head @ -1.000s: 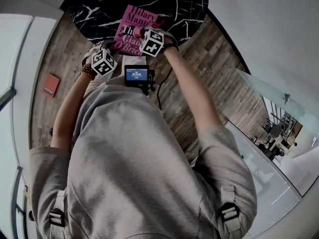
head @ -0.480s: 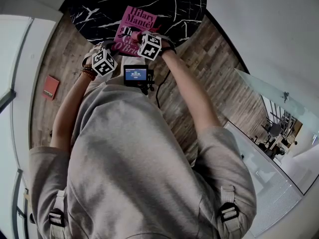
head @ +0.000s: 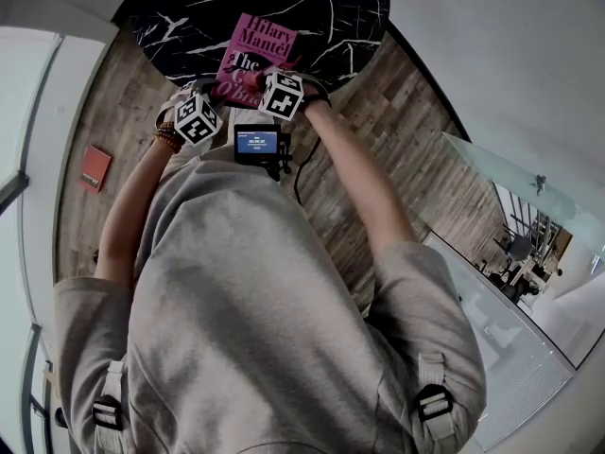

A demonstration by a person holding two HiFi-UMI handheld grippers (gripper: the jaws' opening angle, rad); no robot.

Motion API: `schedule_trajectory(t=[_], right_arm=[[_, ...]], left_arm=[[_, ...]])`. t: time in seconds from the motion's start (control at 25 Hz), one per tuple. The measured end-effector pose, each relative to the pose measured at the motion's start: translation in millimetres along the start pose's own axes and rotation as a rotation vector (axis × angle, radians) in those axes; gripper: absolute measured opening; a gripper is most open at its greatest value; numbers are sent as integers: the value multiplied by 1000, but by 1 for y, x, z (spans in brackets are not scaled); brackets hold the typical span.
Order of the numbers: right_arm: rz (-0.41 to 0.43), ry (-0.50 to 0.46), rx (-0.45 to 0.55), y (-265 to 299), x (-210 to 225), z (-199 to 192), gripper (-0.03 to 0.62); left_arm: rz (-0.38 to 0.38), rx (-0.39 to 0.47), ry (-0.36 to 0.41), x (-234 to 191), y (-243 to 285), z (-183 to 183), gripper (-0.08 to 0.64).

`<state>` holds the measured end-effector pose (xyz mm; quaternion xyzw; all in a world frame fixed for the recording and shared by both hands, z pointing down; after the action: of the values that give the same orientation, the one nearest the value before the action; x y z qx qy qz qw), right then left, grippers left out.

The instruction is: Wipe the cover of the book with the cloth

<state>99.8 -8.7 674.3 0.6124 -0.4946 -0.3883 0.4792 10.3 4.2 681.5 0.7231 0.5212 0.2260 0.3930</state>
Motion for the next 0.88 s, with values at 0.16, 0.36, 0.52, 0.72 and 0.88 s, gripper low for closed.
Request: schedule_trajectory(t=[0.16, 0.36, 0.52, 0.72, 0.88], right_arm=[[46, -9, -4, 1, -9, 1, 98], [71, -26, 8, -1, -20, 3, 98], [83, -28, 17, 0, -26, 5, 98], [108, -54, 13, -1, -38, 6, 98], [114, -54, 16, -1, -40, 8, 98]], left_arm=[[-1, -5, -1, 0, 0, 0, 140], [3, 0, -3, 0, 1, 0, 140], [5, -1, -4, -2, 1, 0, 140], [8, -1, -8, 1, 0, 0, 139], [17, -1, -8, 0, 0, 0, 138]])
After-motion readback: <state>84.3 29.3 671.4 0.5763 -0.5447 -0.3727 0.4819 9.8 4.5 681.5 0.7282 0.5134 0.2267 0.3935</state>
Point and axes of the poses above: the fingertips, and each gripper's own axes: y forward along the fingers, x to its right, z out of its top, the point moved 2 cm from there along -y, backward along the fingers, and after that the axes turned 5 degrees about -z, right-handed, at the moved point
